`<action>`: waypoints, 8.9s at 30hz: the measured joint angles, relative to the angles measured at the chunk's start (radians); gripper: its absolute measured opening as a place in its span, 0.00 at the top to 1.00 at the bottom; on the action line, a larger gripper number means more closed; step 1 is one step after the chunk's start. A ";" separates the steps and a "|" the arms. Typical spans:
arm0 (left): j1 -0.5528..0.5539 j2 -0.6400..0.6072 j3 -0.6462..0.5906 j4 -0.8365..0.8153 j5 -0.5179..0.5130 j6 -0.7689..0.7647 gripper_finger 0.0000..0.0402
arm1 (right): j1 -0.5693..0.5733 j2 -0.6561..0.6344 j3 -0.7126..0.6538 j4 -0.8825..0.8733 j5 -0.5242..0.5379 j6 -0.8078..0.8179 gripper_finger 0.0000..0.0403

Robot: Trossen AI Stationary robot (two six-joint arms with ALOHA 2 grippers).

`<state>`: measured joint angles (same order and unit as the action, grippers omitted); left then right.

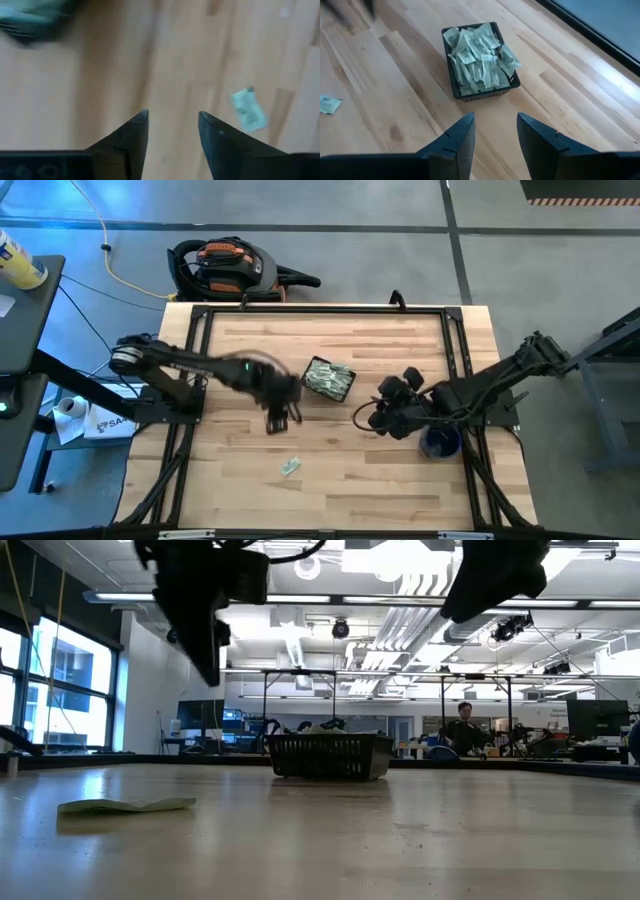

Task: Pick and place Stevia / Truvia into bins
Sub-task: Put the stevia packet into the black bin, then return to Home Position

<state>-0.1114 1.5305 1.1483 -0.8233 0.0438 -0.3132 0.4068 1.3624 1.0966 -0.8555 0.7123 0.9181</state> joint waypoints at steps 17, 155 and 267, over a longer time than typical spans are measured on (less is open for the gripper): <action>-0.347 0.278 -0.070 0.383 -0.027 -0.524 0.30 | -0.027 0.000 0.000 0.000 -0.092 -0.074 0.66; -0.117 -1.448 -0.995 0.631 -0.303 -0.189 0.46 | -0.197 -1.035 -0.726 0.703 -0.486 -0.596 0.66; 0.085 -1.522 -0.995 0.357 -0.343 -0.321 0.46 | -0.224 -1.336 -1.088 0.900 -0.563 -0.717 0.66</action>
<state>-0.0261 0.0090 0.1532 -0.4659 -0.2996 -0.6338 0.1829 0.0261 0.0082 0.0444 0.1497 0.2008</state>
